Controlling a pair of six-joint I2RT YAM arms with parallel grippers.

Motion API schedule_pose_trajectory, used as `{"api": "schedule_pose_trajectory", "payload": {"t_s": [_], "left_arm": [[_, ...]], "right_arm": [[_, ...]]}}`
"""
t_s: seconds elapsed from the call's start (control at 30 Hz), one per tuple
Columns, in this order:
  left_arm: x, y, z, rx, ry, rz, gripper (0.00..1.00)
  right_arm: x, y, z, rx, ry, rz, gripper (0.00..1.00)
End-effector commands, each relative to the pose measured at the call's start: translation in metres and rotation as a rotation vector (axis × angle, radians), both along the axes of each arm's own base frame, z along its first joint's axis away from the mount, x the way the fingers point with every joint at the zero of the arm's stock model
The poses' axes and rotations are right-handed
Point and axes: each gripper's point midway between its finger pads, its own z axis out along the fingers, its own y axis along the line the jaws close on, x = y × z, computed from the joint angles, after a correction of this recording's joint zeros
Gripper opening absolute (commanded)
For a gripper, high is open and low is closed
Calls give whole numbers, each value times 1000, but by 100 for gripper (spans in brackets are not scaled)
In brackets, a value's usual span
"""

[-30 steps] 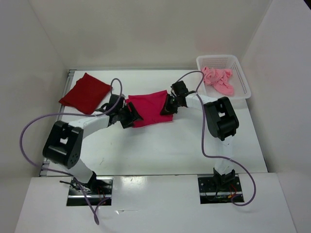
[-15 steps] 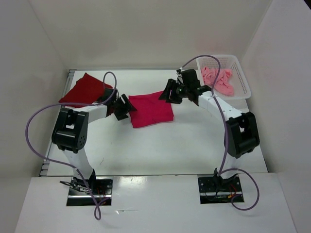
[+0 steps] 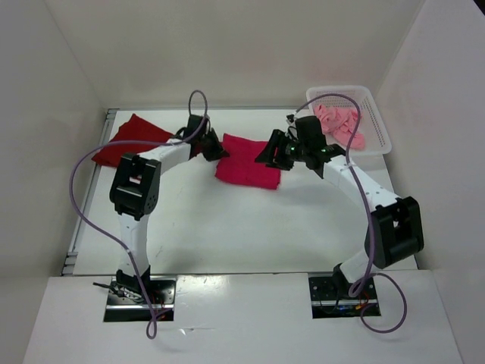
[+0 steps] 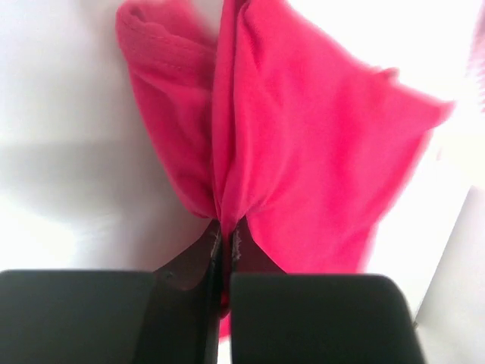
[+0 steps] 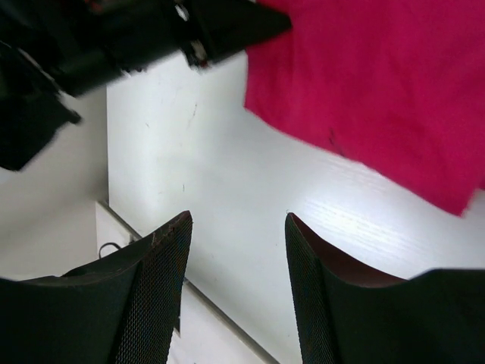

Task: Fold and stack the t-shirts
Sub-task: Put the neatly folded tshirt into the corner of the board with the left arm

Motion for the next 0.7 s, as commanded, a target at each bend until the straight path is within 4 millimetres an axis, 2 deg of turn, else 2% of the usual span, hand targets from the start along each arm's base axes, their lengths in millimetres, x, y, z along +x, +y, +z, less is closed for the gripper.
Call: {"api": "schedule_pose_trajectory", "payload": {"t_s": [0.0, 0.03, 0.1, 0.13, 0.17, 0.2, 0.23, 0.27, 0.3, 0.33, 0.37, 0.4, 0.43, 0.47, 0.5, 0.53, 0.6, 0.63, 0.67], "left_arm": [[55, 10, 100, 24, -237, 8, 0], [63, 16, 123, 15, -276, 23, 0], [80, 52, 157, 21, -331, 71, 0], [85, 66, 190, 8, -390, 94, 0], [88, 83, 201, 10, -408, 124, 0], [92, 119, 212, 13, -427, 180, 0], [88, 139, 231, 16, -457, 214, 0], [86, 180, 223, 34, -442, 284, 0], [76, 202, 238, 32, -473, 330, 0], [69, 218, 235, 5, -462, 369, 0], [54, 257, 199, 14, -397, 461, 0], [37, 275, 204, -17, -393, 550, 13], [27, 295, 194, -34, -396, 620, 28], [11, 314, 175, -46, -350, 707, 47], [-23, 343, 141, -52, -272, 823, 64], [-37, 353, 130, -58, -249, 874, 99], [-54, 355, 110, -71, -186, 885, 99], [-65, 348, 98, -66, -130, 871, 99], [-72, 345, 97, -66, -116, 871, 99]], "right_arm": [[-3, -18, 25, 43, -53, -54, 58], [-6, -23, 25, 48, -52, -57, 58], [-4, -31, 26, 53, -50, -75, 58], [-7, -32, 23, 52, -46, -75, 58], [-8, -37, 18, 48, -39, -75, 58], [-9, -37, 17, 45, -30, -75, 58], [-12, -37, 13, 41, -25, -62, 58], [-13, -39, 10, 48, -13, -59, 58], [-15, -38, 11, 55, -11, -48, 58], [-16, -37, 9, 61, -10, -41, 58], [-16, -35, 7, 64, 0, -33, 58], [-16, -35, 7, 64, 0, -33, 58], [-15, -34, 4, 69, 5, -25, 58], [-14, -31, 5, 77, 8, -14, 58], [-14, -31, 5, 77, 8, -14, 58], [-13, -30, 5, 77, 5, -2, 58], [-11, -30, 9, 74, -10, 4, 60], [-13, -30, 8, 72, -1, 3, 61], [-12, -30, 4, 69, 9, 3, 61]]}}
